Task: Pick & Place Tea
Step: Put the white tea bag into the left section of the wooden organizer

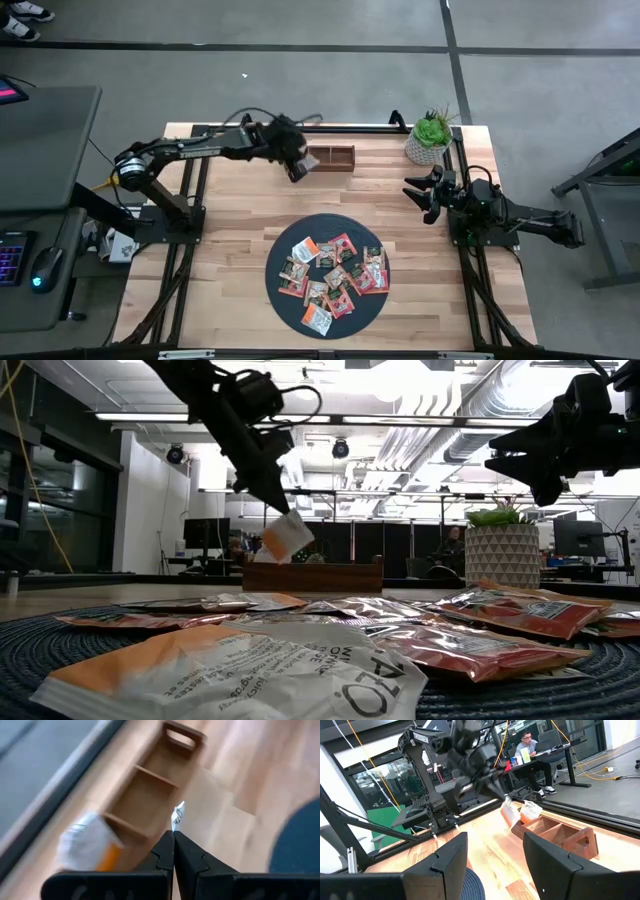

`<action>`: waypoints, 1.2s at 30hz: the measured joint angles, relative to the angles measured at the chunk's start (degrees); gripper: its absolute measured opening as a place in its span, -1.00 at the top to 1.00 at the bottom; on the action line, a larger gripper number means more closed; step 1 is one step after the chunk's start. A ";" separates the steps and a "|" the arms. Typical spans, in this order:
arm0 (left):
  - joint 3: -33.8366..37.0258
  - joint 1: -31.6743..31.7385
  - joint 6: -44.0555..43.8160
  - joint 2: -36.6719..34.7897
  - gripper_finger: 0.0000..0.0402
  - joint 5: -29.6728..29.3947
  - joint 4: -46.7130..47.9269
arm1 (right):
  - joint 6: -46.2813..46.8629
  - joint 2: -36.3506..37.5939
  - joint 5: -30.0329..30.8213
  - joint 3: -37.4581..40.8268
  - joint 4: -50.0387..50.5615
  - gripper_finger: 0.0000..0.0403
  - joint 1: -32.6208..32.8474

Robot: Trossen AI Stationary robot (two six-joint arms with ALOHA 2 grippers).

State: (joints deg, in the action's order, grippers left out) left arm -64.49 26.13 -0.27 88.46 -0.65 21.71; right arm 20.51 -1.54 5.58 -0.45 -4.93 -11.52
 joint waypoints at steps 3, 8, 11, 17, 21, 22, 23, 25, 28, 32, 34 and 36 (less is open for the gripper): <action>0.19 2.76 1.30 -1.13 1.00 -1.50 0.22 | 0.00 0.00 0.01 -0.02 0.00 0.06 0.01; 2.83 7.40 1.33 -1.44 1.00 0.33 -5.33 | 0.00 0.00 0.01 -0.02 0.00 0.06 0.00; 4.98 9.07 -0.11 -1.42 1.00 1.42 -9.22 | 0.00 0.00 0.02 -0.02 0.00 0.06 -0.01; 10.63 9.51 -4.07 -1.42 1.00 0.05 -16.52 | 0.00 0.00 0.00 -0.02 0.00 0.06 -0.01; 14.35 9.50 -7.05 -1.42 1.00 -0.44 -20.67 | -0.01 0.00 0.02 -0.02 0.02 0.06 0.01; 15.40 9.48 -7.56 -1.42 1.00 -1.18 -22.05 | 0.00 0.00 0.00 -0.02 0.00 0.06 0.01; 16.50 9.48 -8.10 -1.42 1.00 -1.69 -24.24 | 0.00 0.00 0.02 -0.02 0.02 0.06 0.00; 18.34 9.48 -9.82 -1.42 1.00 -2.68 -28.73 | 0.00 0.00 0.00 0.00 0.02 0.06 -0.01; 20.37 9.48 -12.14 -1.42 1.00 -5.09 -32.89 | 0.00 0.00 0.01 -0.01 0.01 0.06 0.01; 20.79 9.50 -12.48 -1.42 1.00 -5.86 -33.22 | 0.00 0.00 0.00 -0.02 0.01 0.06 0.01; 20.79 9.49 -12.32 -1.42 1.00 -5.58 -33.20 | 0.00 0.00 0.02 -0.02 0.02 0.06 -0.01; 20.79 9.48 -12.23 -1.36 1.00 -4.99 -33.67 | 0.00 0.00 0.02 0.00 0.00 0.06 0.01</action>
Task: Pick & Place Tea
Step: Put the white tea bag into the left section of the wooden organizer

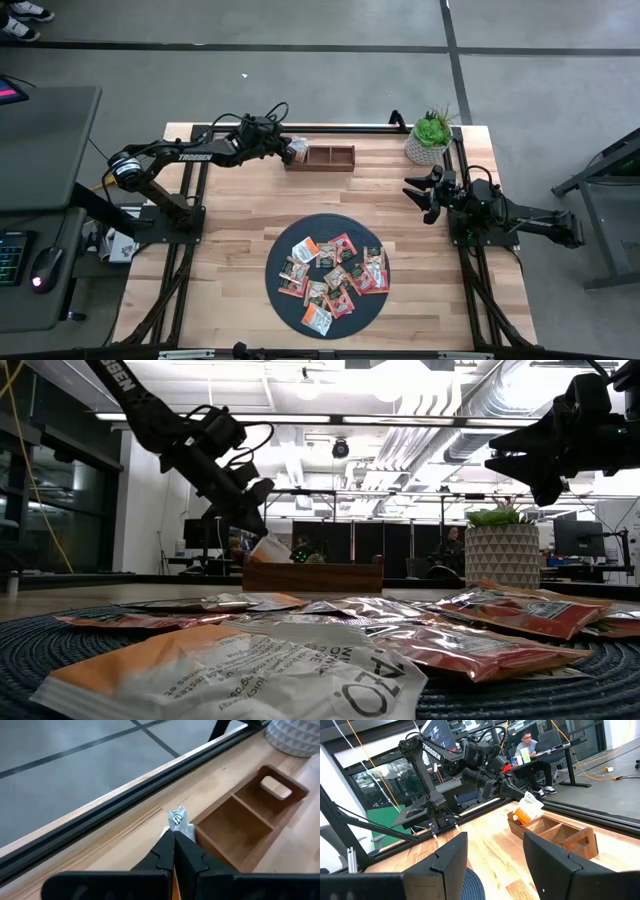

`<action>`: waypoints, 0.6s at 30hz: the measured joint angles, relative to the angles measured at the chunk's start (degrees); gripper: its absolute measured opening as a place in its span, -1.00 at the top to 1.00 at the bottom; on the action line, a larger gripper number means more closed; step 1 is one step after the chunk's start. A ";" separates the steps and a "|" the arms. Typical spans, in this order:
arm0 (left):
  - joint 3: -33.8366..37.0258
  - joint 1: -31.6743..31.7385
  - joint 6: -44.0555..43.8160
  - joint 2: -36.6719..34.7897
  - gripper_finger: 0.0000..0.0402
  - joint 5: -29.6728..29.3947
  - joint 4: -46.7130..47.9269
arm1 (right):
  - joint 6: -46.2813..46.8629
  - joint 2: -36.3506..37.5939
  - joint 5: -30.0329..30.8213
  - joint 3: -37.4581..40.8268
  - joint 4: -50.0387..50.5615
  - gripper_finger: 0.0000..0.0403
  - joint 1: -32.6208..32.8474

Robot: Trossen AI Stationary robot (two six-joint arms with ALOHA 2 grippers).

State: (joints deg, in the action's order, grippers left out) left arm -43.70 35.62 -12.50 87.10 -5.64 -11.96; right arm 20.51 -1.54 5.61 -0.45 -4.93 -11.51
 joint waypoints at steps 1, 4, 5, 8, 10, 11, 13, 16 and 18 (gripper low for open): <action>0.00 0.00 0.16 0.18 1.00 0.37 -0.41 | 0.00 0.00 -0.02 0.00 0.00 0.06 0.00; 0.01 0.00 1.12 1.32 1.00 1.18 -0.37 | 0.00 0.00 0.00 -0.02 0.00 0.06 -0.02; 0.02 0.00 1.81 1.68 1.00 1.61 -0.29 | 0.00 0.00 -0.01 -0.02 0.01 0.06 -0.01; 0.02 0.00 2.47 2.74 1.00 2.33 -0.56 | 0.00 0.00 -0.02 -0.02 0.00 0.06 -0.02; 0.02 0.00 2.09 3.56 1.00 2.27 -0.37 | 0.00 0.00 0.00 -0.02 0.02 0.06 -0.02; 0.02 0.00 1.82 3.87 1.00 2.25 -0.43 | 0.00 0.00 0.00 0.00 0.00 0.06 0.00; 0.02 0.00 1.76 4.14 1.00 2.23 -0.64 | 0.00 0.00 -0.01 -0.02 0.00 0.06 0.00; 0.02 0.00 2.91 4.14 0.99 2.03 -0.60 | 0.00 0.00 0.00 -0.01 0.01 0.06 -0.01; 0.02 0.00 4.67 4.14 0.95 1.95 -0.54 | 0.00 0.00 -0.02 0.00 0.02 0.06 0.00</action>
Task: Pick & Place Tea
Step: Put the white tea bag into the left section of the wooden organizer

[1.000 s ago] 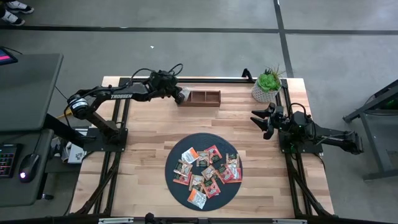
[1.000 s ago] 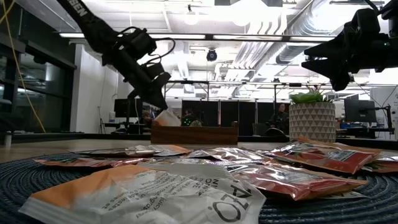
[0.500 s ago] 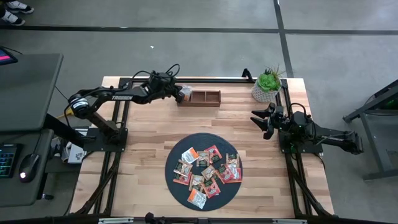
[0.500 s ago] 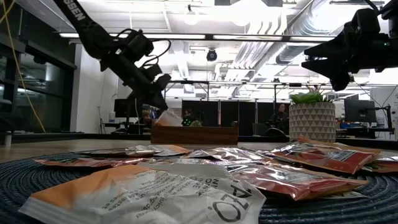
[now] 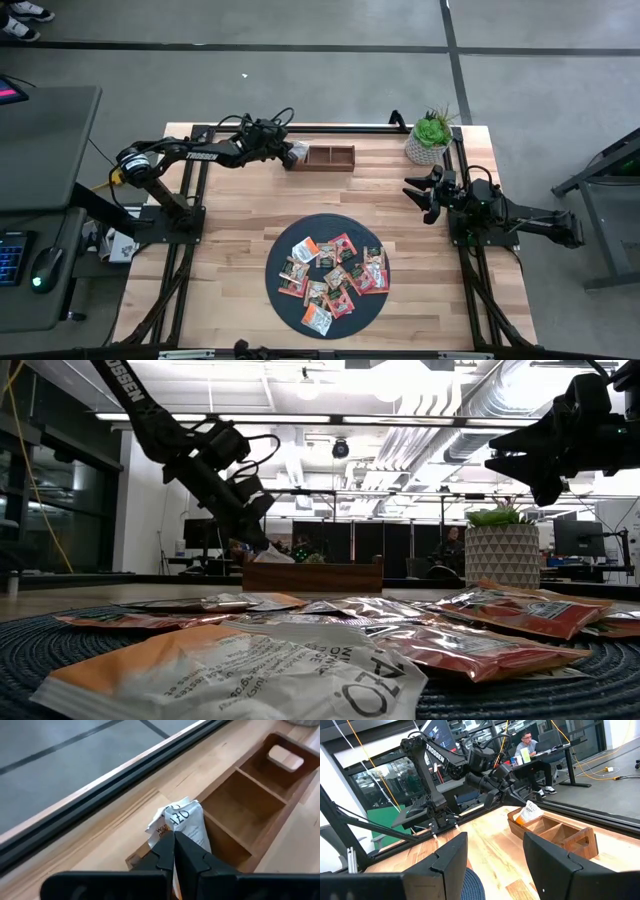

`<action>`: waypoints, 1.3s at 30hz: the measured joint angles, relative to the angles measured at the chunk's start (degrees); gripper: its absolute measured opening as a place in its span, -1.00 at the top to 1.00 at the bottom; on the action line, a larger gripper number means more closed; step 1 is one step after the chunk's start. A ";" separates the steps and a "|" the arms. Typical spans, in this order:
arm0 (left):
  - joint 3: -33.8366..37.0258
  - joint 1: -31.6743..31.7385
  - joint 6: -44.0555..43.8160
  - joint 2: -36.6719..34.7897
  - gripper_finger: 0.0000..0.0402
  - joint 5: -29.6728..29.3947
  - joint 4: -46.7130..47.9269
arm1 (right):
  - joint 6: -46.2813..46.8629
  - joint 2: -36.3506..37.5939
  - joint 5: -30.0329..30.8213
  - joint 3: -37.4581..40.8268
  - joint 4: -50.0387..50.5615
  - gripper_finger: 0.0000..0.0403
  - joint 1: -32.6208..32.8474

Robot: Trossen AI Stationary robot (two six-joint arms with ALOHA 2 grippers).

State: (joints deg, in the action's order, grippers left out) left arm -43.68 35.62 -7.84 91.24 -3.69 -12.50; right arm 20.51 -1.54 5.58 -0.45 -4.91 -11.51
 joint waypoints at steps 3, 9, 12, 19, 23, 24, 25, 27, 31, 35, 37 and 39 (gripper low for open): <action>0.00 0.00 2.28 0.02 0.82 -0.54 -0.03 | 0.00 0.00 0.01 0.00 -0.02 0.06 0.00; -0.24 0.00 3.60 0.02 0.42 -0.52 -0.64 | 0.00 0.00 0.00 -0.01 -0.01 0.06 0.00; -0.24 0.01 4.12 -0.30 0.27 -0.20 -1.09 | 0.00 0.00 0.02 -0.01 -0.01 0.06 0.00; -0.33 0.03 5.25 -2.35 0.24 -1.74 -1.03 | 0.00 0.00 0.02 -0.02 -0.02 0.06 0.00; -0.33 0.05 5.86 -3.16 0.33 -5.78 -1.09 | 0.00 0.00 0.02 -0.01 0.00 0.06 0.00; -0.33 0.11 6.34 -3.19 0.35 -5.94 -0.91 | 0.00 0.00 0.02 0.00 -0.02 0.06 0.00; -0.33 0.11 6.57 -3.23 0.37 -5.94 -0.76 | 0.00 0.00 0.02 0.00 -0.02 0.06 -0.01; -0.33 0.09 7.24 -3.26 0.40 -5.35 -0.77 | 0.00 0.00 0.00 -0.02 -0.01 0.06 0.00; -0.33 0.09 9.73 -3.26 0.41 -2.92 -0.63 | -0.02 0.00 0.02 0.00 -0.02 0.06 -0.01; -0.33 1.10 12.06 -3.26 0.41 -1.54 -0.63 | 0.00 0.00 0.00 -0.01 -0.02 0.06 0.00; -0.33 2.88 12.17 -3.28 0.41 1.91 -0.61 | 0.00 0.00 0.01 0.00 0.00 0.06 -0.01; -0.33 4.94 12.12 -3.27 0.41 5.53 -0.61 | 0.00 0.00 0.01 0.00 0.00 0.06 0.00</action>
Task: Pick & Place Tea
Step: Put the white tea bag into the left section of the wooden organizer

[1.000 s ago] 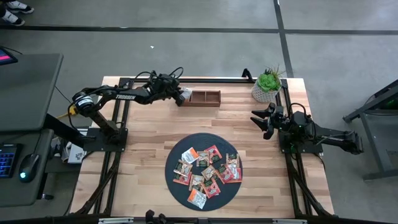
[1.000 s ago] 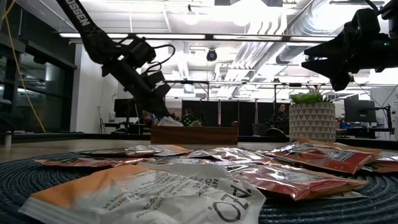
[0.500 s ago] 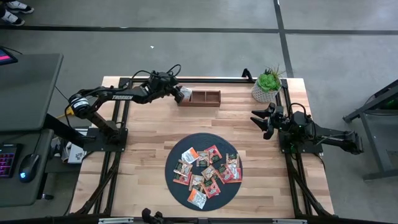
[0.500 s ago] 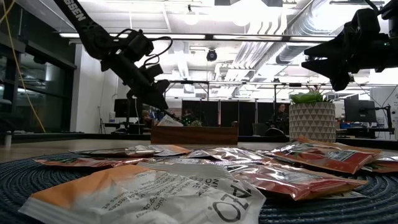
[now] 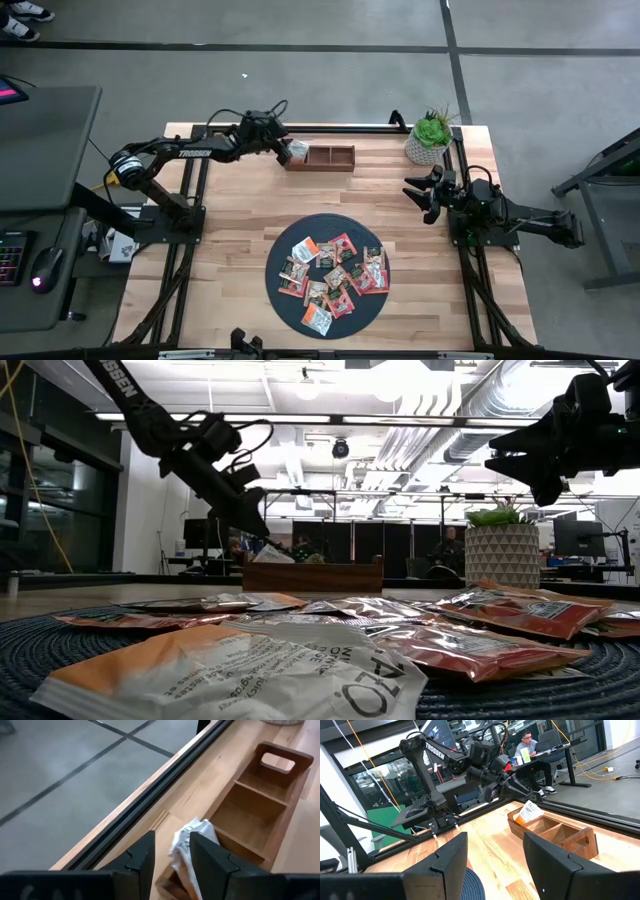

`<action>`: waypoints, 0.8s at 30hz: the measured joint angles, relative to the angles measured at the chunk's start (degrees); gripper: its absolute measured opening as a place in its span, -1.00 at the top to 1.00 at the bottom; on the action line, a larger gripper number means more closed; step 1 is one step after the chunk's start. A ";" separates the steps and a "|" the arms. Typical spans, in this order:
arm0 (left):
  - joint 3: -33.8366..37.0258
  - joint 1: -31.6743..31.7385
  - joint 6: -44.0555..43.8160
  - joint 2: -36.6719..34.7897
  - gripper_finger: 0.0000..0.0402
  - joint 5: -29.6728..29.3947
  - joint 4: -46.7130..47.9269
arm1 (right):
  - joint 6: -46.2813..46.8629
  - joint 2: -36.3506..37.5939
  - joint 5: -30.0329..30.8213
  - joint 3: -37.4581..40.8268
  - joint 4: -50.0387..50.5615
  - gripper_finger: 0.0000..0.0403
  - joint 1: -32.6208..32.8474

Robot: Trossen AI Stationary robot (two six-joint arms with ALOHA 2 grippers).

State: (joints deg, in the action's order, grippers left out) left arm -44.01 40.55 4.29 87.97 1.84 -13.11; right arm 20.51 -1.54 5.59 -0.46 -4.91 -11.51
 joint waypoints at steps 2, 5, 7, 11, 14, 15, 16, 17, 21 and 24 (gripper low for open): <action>0.00 1.78 -0.02 0.02 0.41 2.85 0.01 | 0.00 0.00 -0.01 0.01 -0.02 0.06 0.00; 0.00 3.93 -0.23 0.02 0.41 8.00 0.01 | 0.00 0.00 0.01 0.01 -0.01 0.06 0.00; 0.00 5.27 -1.18 0.02 0.41 13.80 0.40 | 0.00 0.00 0.01 0.01 0.00 0.06 -0.02; 0.02 5.52 -1.43 0.02 0.42 22.44 4.47 | 0.00 0.00 0.01 0.01 0.00 0.06 -0.02; 0.02 3.74 -0.14 0.02 0.42 24.48 7.86 | -0.01 0.00 0.01 0.00 0.00 0.06 -0.01; 0.02 2.94 0.26 0.02 0.42 24.32 9.10 | 0.00 0.00 0.00 -0.01 0.00 0.06 -0.01; 0.02 2.10 0.89 0.04 0.42 24.16 9.94 | 0.00 0.00 0.00 -0.01 -0.01 0.06 0.00; 0.02 1.17 1.50 0.04 0.42 24.05 10.48 | 0.00 0.00 0.01 -0.01 -0.02 0.06 -0.02; 0.02 -2.73 3.02 -0.40 0.53 26.41 12.15 | 0.00 0.00 0.01 0.00 -0.02 0.06 0.00; 0.03 -6.21 3.13 -0.44 0.70 28.94 14.26 | 0.00 0.01 0.01 0.00 -0.01 0.06 -0.02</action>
State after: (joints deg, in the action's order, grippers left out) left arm -43.98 34.35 7.42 87.53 30.78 1.15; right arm 20.51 -1.53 5.61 -0.46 -4.92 -11.53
